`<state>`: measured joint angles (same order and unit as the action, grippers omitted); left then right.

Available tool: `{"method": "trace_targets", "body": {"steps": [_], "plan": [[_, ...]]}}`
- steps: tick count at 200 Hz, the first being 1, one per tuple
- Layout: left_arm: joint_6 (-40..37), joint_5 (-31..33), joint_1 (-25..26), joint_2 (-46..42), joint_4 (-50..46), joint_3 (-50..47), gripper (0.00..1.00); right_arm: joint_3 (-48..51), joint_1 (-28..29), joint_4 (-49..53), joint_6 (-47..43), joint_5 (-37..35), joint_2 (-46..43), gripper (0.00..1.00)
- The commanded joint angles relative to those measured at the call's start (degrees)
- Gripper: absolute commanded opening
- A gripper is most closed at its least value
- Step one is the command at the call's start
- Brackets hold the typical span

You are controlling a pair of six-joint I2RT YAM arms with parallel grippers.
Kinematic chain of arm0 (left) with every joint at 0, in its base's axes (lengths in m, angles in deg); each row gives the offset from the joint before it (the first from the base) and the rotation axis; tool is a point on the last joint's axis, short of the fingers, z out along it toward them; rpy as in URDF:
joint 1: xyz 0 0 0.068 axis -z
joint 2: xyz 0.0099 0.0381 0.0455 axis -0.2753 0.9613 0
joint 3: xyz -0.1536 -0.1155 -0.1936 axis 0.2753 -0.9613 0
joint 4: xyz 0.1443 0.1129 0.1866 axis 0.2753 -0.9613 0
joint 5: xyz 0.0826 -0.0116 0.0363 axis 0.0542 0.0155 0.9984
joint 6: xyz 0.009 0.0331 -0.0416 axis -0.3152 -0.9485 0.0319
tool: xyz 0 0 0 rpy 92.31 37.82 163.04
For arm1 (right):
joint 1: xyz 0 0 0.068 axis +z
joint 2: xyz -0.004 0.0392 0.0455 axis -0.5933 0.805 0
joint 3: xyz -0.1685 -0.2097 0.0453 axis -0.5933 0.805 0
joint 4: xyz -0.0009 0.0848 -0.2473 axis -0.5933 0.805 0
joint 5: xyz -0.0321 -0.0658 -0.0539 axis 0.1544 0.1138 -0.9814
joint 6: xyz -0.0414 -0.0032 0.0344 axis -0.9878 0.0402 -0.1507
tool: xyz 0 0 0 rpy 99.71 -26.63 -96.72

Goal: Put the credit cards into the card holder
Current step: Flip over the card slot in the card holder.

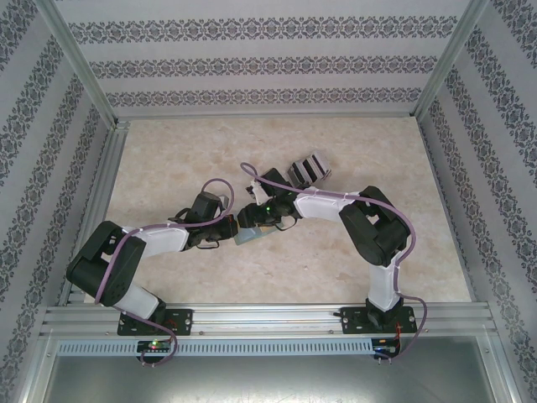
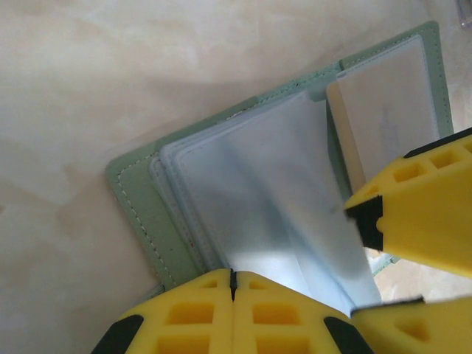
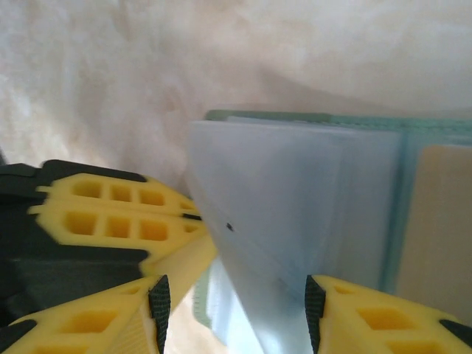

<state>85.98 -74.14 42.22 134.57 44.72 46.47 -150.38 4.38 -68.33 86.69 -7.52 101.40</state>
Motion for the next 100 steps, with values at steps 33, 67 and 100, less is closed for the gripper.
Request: {"method": "trace_targets", "body": {"steps": [33,67,100], "plan": [[1.35,2.02,-0.94,1.66,1.35,-2.41,0.00,-0.61,0.82,-5.38,2.96,9.05,1.43,0.54],[1.37,2.34,-1.51,-0.42,1.15,-4.03,0.00,0.33,0.80,-8.14,5.57,15.61,-0.06,0.54],[1.21,2.71,-1.88,-1.39,0.29,-4.47,0.00,0.35,-0.31,-4.65,6.10,17.64,-7.52,0.54]]}}
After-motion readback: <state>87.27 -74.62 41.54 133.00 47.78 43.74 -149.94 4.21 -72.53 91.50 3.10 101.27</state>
